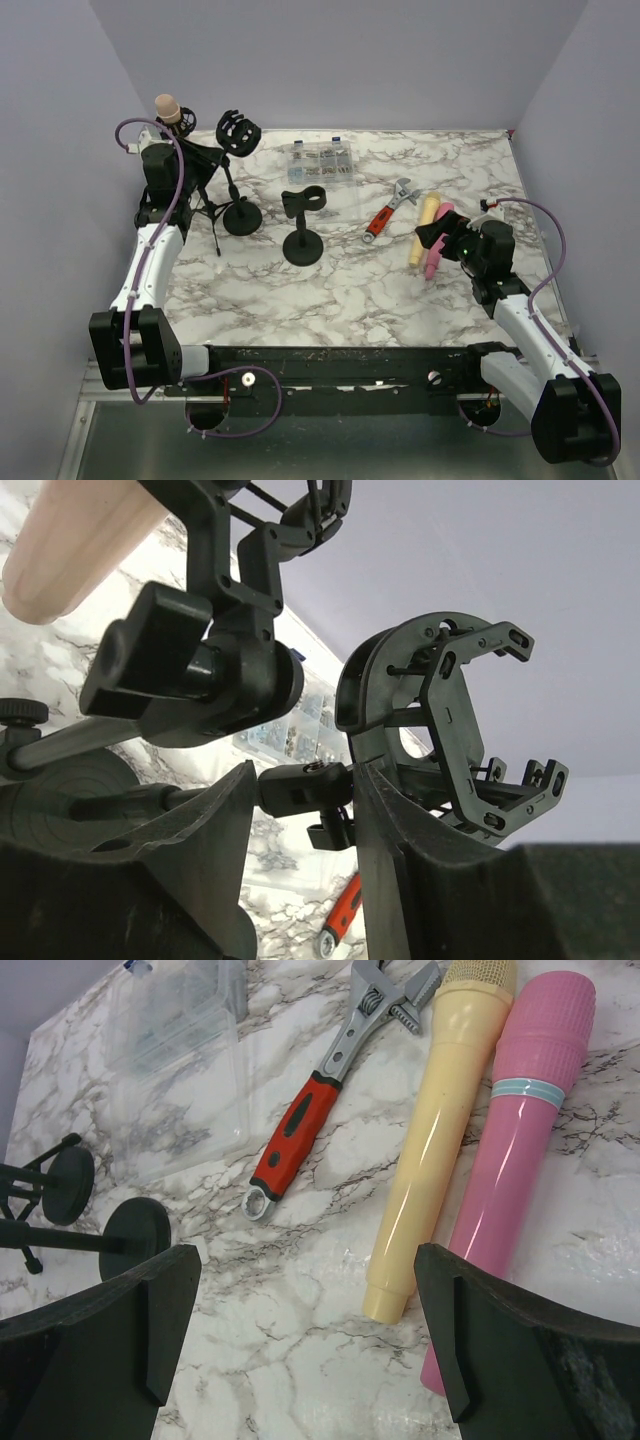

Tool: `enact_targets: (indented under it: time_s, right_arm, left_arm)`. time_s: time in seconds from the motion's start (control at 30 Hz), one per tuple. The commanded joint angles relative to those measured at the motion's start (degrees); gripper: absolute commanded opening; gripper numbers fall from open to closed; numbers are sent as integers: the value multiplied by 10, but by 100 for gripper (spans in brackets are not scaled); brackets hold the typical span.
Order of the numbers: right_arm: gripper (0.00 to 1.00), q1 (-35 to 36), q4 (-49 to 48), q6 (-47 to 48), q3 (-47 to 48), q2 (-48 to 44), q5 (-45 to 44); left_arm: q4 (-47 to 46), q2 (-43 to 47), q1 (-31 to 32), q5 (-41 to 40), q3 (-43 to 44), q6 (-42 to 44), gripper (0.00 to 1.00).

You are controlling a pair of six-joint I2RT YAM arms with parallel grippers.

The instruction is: Remove the microphone from the stand

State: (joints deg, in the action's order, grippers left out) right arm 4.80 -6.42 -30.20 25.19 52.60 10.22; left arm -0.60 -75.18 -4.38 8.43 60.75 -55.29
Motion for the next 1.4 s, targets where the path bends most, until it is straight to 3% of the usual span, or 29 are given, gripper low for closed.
enact_targets:
  time_s: [0.0,0.53,1.37]
  right_arm:
    - [97,-2,-16,-1,-9,1,7]
    - [97,-1,-17,-3,-10,-1,9]
    - [97,-1,-17,-3,-12,-4,10]
  left_arm:
    - [-8,-14,7,-27,-19,23,42]
    - [-19,0,61,-129,-110,75,36]
    - [-69,-25,80,-148,-233,53,34]
